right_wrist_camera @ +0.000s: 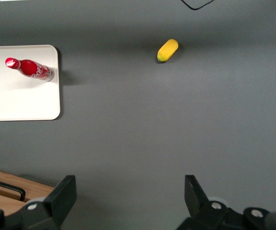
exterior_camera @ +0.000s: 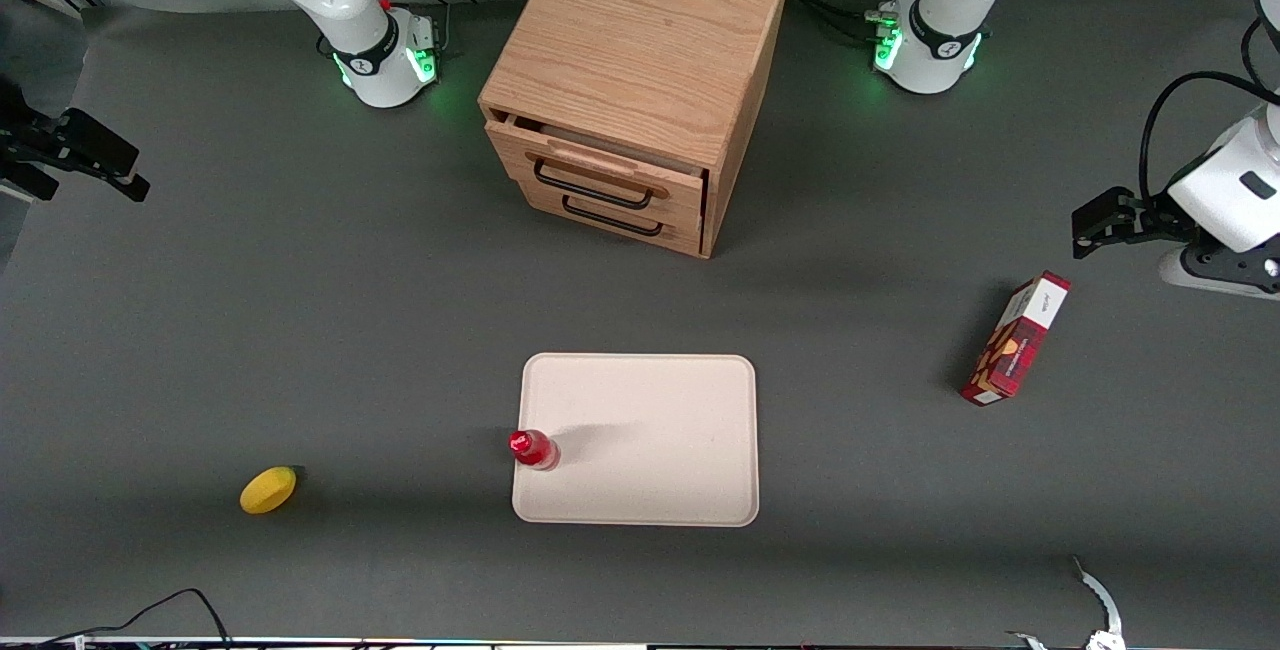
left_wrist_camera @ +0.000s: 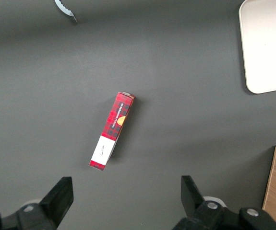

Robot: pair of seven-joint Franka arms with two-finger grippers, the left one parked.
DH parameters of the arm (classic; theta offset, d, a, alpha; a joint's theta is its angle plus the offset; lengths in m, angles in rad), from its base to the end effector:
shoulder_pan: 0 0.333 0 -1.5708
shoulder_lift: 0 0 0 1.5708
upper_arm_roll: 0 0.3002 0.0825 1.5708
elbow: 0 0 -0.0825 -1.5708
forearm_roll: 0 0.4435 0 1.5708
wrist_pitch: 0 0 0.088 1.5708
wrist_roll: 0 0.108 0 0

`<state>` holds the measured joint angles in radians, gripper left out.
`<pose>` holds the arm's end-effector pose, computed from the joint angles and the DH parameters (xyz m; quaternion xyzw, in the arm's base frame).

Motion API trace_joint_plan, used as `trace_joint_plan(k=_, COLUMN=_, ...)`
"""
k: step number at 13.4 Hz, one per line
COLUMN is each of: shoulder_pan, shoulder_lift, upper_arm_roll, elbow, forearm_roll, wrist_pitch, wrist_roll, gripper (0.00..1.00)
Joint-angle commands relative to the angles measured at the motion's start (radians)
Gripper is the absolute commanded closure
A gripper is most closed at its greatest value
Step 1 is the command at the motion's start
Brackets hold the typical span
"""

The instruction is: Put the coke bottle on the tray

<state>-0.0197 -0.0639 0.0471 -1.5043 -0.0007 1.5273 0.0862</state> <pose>0.5890 0.0170 0.6773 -0.9986 0.0294 -0.0434 0.0006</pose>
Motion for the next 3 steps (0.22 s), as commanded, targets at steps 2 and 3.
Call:
trace_joint_plan(k=2, shoulder_pan=0.029, shoulder_lift=0.035, upper_arm_roll=-0.015, elbow=0.047, forearm_roll=-0.002, wrist_pitch=-0.029, wrist_roll=-0.02, gripper=0.0)
trace_joint_plan(k=3, shoulder_pan=0.03, shoulder_lift=0.035, upper_arm_roll=-0.015, elbow=0.047, forearm_roll=-0.002, wrist_pitch=-0.029, wrist_roll=-0.019, gripper=0.0)
